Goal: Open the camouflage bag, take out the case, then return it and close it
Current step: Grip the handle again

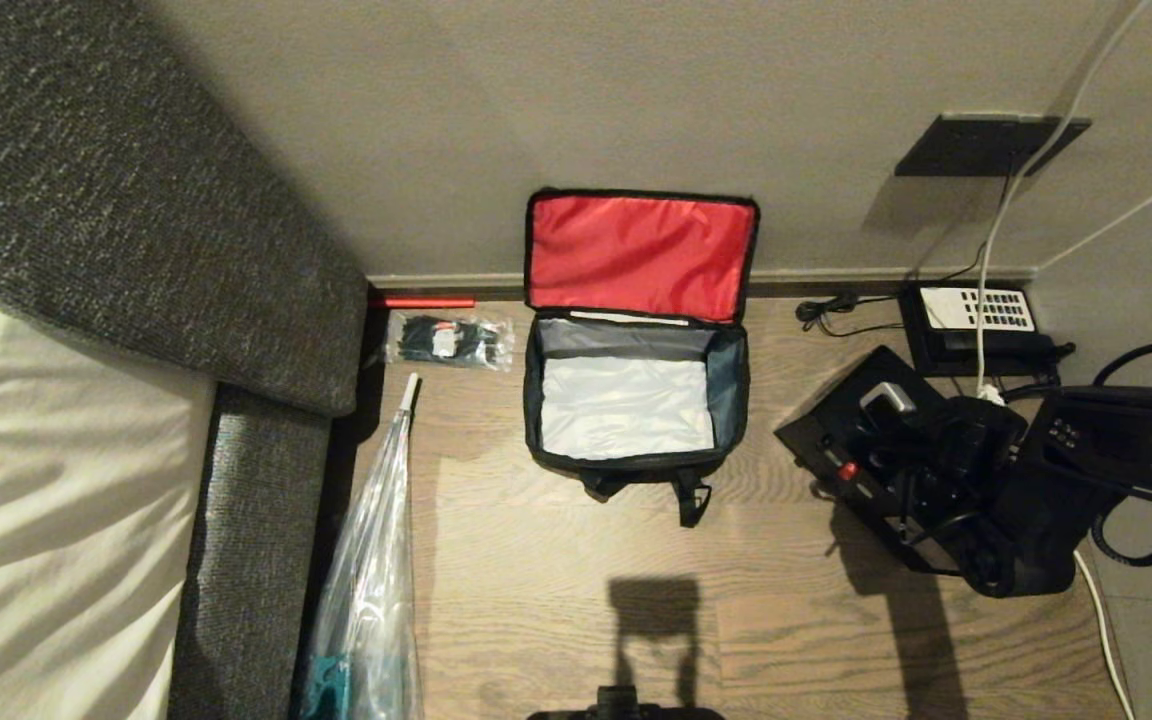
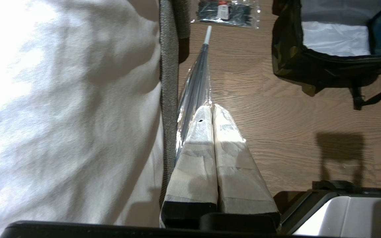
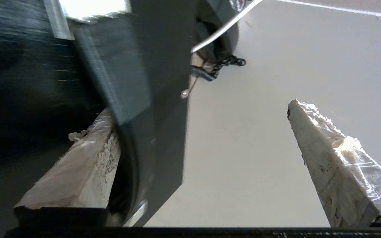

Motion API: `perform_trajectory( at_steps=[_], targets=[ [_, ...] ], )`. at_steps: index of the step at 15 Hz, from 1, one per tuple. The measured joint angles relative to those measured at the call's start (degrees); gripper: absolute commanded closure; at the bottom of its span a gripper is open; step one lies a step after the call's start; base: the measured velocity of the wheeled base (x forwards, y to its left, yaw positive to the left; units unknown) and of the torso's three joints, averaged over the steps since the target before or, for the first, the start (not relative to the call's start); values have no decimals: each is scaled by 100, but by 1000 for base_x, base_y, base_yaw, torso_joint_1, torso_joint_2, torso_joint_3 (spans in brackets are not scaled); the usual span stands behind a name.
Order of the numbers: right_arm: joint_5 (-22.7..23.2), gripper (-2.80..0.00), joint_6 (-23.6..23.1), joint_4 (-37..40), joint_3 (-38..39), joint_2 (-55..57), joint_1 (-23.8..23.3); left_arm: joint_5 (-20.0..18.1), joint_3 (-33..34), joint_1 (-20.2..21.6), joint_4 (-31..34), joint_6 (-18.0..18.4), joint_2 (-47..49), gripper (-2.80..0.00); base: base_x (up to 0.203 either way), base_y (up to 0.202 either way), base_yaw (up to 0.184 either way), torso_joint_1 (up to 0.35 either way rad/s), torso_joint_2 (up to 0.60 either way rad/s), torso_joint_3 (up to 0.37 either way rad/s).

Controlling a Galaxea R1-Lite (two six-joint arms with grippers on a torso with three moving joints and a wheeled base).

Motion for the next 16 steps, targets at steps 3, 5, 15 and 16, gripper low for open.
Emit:
perform_trajectory(
  at_steps=[3, 5, 15, 16],
  targets=[
    [54, -280, -22, 9, -7, -23, -97, -1, 0, 0, 1, 0, 0, 0, 0, 0, 0, 0, 0, 0],
    [56, -280, 29, 7, 55, -41, -106, -2, 0, 6, 2, 0, 0, 0, 0, 0, 0, 0, 0, 0],
    [52, 0, 189, 37, 121, -85, -139, -4, 0, 0, -1, 0, 0, 0, 0, 0, 0, 0, 0, 0],
    [54, 0, 195, 42, 128, -80, -139, -5, 0, 0, 2, 2, 0, 0, 0, 0, 0, 0, 0, 0]
  ],
)
